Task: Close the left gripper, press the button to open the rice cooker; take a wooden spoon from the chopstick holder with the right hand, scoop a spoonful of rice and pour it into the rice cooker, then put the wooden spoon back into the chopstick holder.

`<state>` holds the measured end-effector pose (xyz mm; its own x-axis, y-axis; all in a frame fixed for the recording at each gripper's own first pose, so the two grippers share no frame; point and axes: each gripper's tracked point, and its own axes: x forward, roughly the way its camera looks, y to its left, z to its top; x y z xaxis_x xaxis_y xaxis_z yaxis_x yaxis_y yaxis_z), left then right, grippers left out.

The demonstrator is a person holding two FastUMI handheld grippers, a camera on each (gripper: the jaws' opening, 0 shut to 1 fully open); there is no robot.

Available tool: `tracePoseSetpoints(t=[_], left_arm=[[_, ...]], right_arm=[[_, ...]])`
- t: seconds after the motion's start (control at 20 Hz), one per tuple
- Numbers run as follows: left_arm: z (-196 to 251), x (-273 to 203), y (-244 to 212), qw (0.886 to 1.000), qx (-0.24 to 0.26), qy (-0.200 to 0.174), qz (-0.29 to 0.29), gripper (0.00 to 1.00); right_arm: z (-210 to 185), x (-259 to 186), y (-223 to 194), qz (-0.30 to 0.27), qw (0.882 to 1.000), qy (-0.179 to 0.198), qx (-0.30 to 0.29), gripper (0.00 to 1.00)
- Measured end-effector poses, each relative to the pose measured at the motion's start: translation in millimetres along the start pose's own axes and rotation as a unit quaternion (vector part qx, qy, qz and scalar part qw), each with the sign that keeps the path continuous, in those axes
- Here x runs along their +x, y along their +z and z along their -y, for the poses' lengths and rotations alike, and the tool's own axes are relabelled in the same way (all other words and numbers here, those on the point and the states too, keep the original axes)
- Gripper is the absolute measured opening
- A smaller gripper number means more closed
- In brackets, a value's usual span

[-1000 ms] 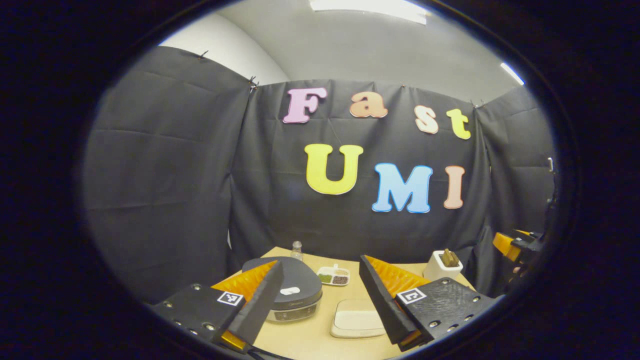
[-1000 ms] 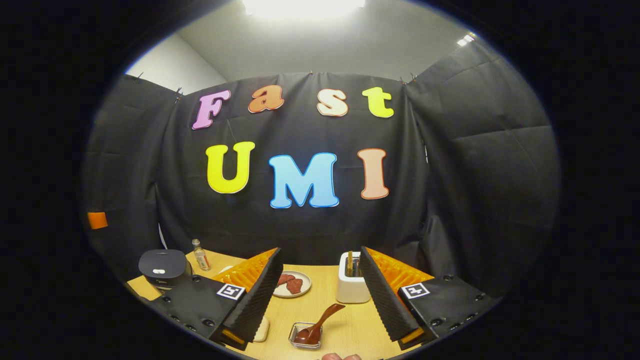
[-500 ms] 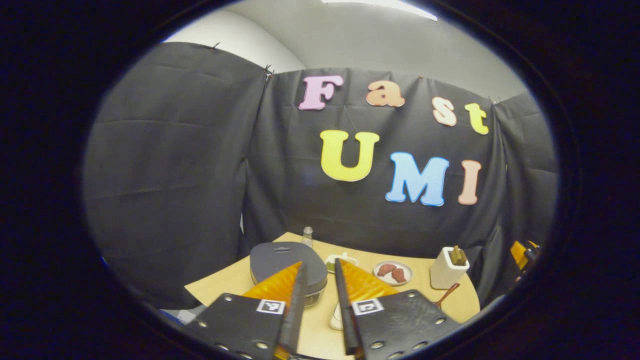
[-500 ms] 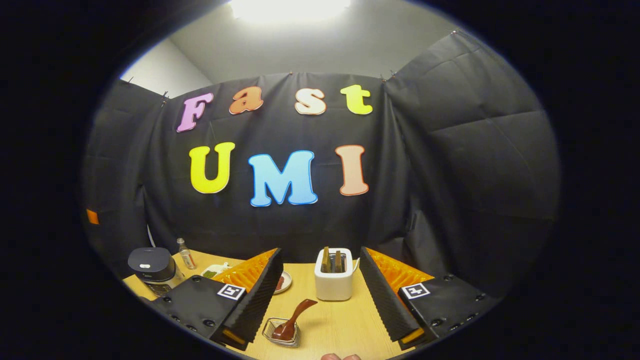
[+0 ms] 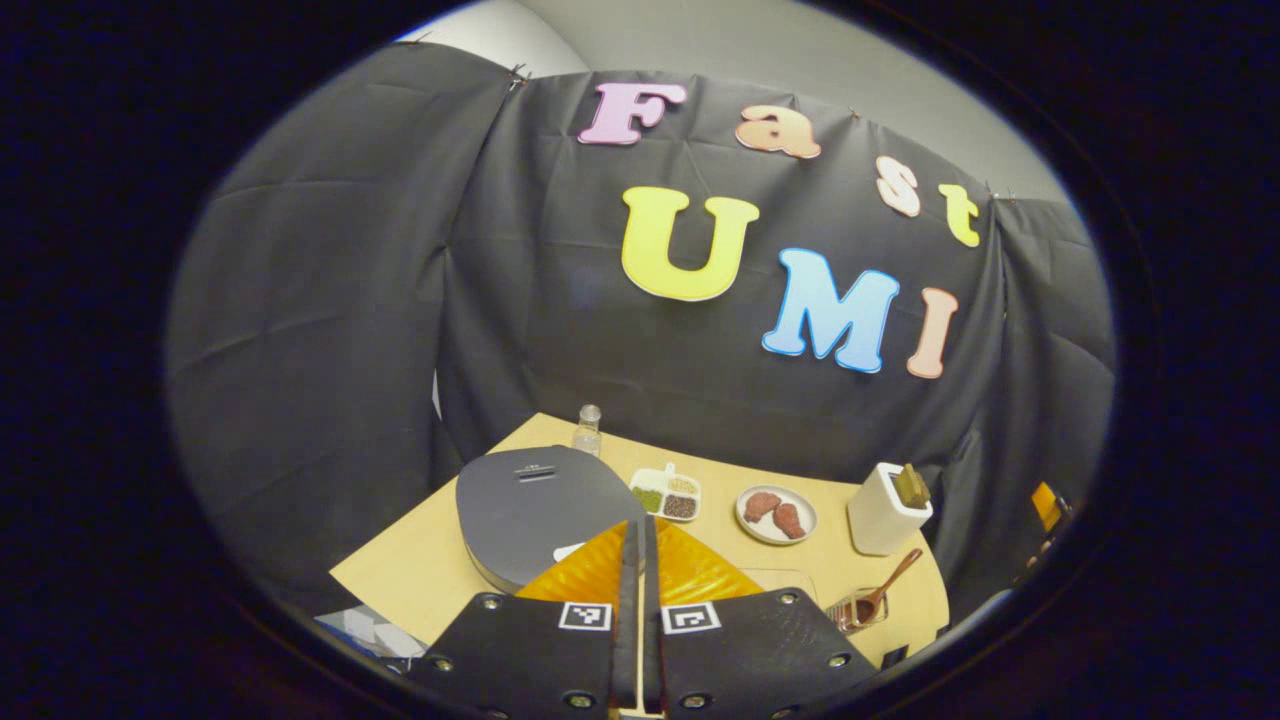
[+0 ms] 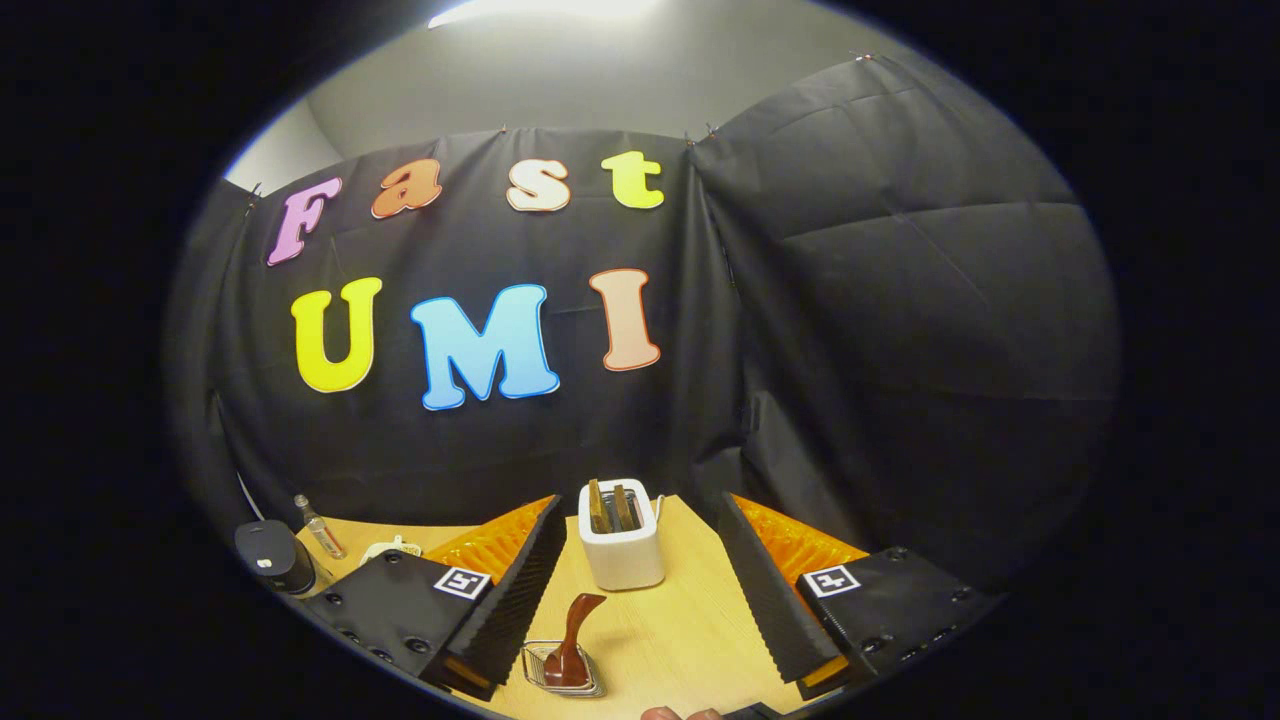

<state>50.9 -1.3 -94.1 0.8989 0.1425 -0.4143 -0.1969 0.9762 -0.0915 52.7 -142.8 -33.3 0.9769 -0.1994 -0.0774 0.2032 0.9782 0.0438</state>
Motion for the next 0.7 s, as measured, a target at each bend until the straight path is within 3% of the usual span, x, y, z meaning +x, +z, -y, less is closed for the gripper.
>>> tracePoseSetpoints(t=[0.05,0.45,0.5,0.7], left_arm=[[-8,11,-1,1.000,0.004,-0.002,-0.008,0.04],[-58,99,-65,0.992,0.001,-0.035,-0.121,0.01],[-62,106,-75,0.990,-0.001,-0.035,-0.133,0.04],[-62,124,-102,0.984,-0.001,-0.058,-0.168,0.04]], right_arm=[[-5,-3,1,0.003,1.000,-0.006,0.001,0.98],[-32,-31,-2,-0.003,0.998,-0.055,-0.026,0.97],[-36,-35,-2,-0.005,0.998,-0.060,-0.024,0.93],[-54,-47,-10,-0.015,0.997,-0.074,-0.026,0.97]])
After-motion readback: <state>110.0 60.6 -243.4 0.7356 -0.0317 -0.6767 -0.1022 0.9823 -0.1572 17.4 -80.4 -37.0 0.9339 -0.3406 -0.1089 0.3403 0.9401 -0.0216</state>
